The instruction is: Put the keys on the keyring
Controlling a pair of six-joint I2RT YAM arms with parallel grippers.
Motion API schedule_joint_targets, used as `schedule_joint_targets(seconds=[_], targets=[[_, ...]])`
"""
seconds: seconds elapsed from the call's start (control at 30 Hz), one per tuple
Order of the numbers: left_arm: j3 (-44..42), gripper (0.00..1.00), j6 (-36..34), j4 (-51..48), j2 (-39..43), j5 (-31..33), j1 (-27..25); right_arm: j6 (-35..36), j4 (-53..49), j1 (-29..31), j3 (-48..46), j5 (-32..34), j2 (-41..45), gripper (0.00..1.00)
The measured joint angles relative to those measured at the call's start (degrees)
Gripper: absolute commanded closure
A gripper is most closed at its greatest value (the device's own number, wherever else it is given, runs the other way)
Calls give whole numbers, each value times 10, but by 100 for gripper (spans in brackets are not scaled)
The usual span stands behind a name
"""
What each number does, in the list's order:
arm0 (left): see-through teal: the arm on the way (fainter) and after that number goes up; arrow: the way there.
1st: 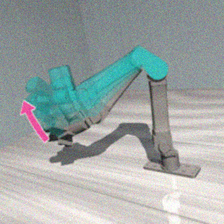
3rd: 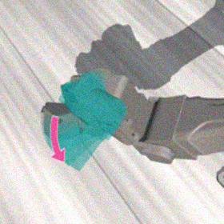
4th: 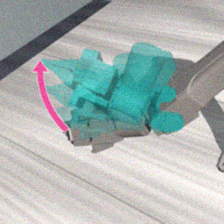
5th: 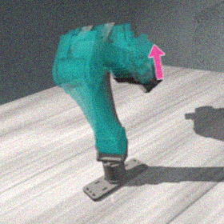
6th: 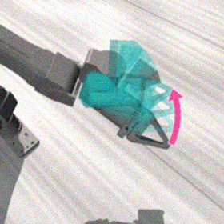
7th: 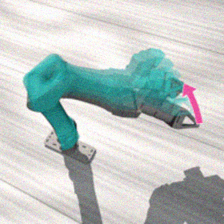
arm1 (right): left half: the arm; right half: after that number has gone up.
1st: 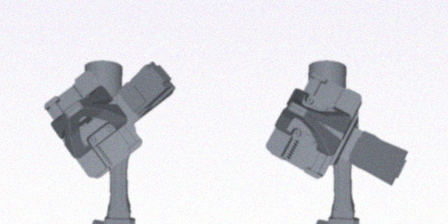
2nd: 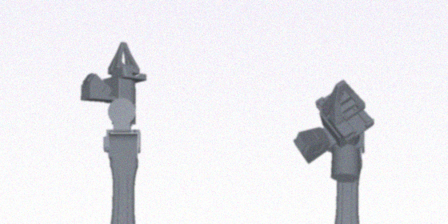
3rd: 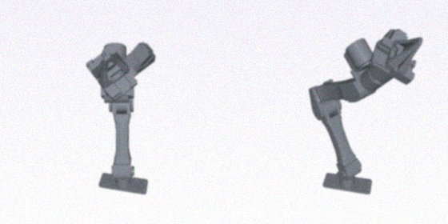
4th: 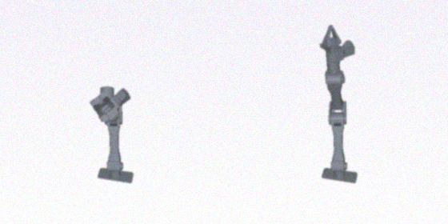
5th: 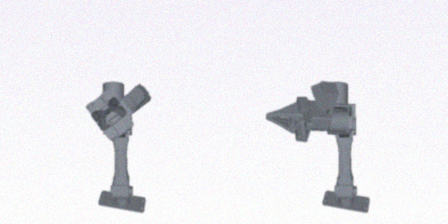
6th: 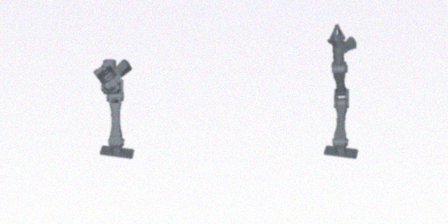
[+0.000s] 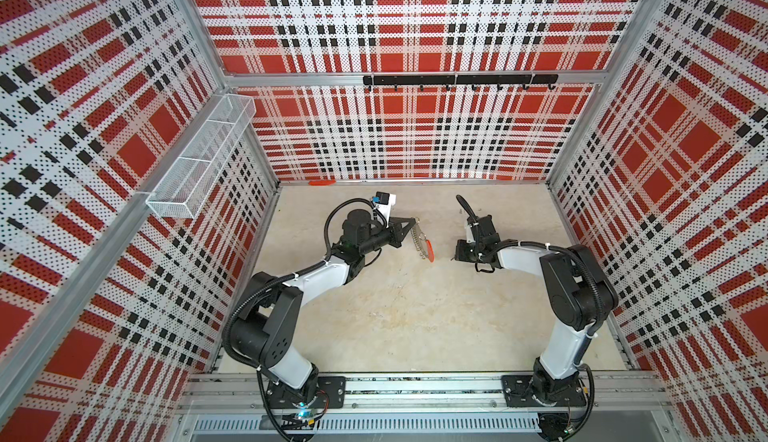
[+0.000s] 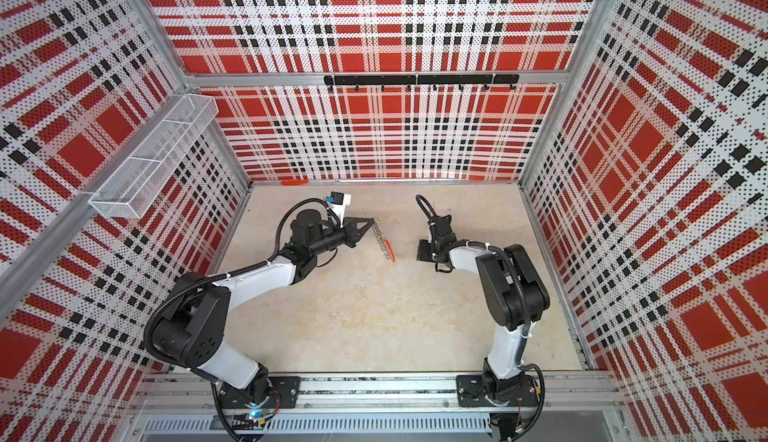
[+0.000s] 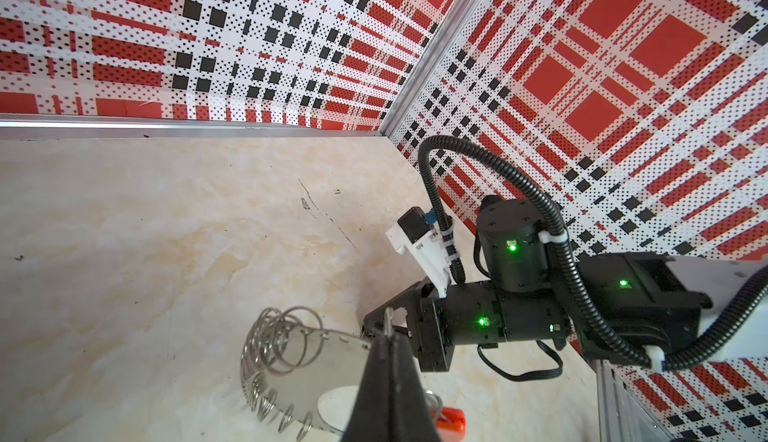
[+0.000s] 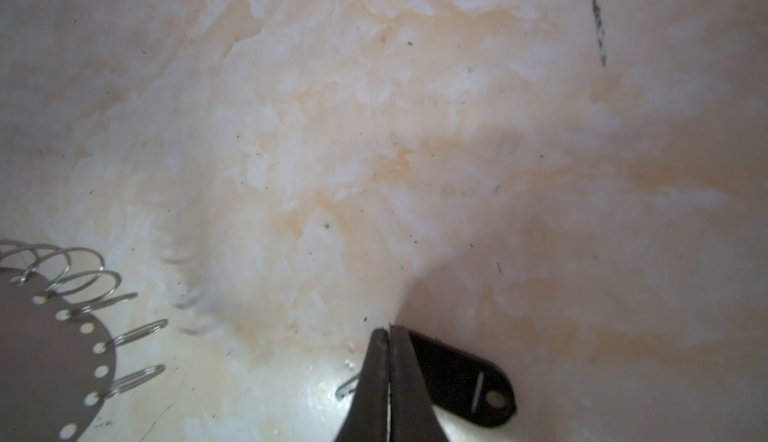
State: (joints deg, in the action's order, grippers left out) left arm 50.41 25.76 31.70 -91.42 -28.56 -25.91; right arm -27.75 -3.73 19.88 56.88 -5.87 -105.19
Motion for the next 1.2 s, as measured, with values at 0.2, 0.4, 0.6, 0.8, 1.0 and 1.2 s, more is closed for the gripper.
schedule_joint_targets(seconds=[0.2, 0.4, 0.6, 0.8, 1.0, 1.2], targets=[[0, 100, -6, -2, 10, 3, 10, 49, -33, 14, 10, 15, 46, 100], [21, 100, -78, -28, 23, 24, 20, 65, 48, 0, 4, -92, 194, 100], [99, 100, -122, -52, 17, -15, 36, -23, 228, -42, -3, -327, 223, 100], [169, 100, -124, -52, 0, -84, 46, -54, 263, -39, -8, -427, 227, 100], [172, 100, -138, -61, -17, -98, 26, -33, 233, -39, 4, -454, 243, 100], [171, 100, -176, -69, -17, -95, 1, 22, 153, -34, 49, -429, 247, 100]])
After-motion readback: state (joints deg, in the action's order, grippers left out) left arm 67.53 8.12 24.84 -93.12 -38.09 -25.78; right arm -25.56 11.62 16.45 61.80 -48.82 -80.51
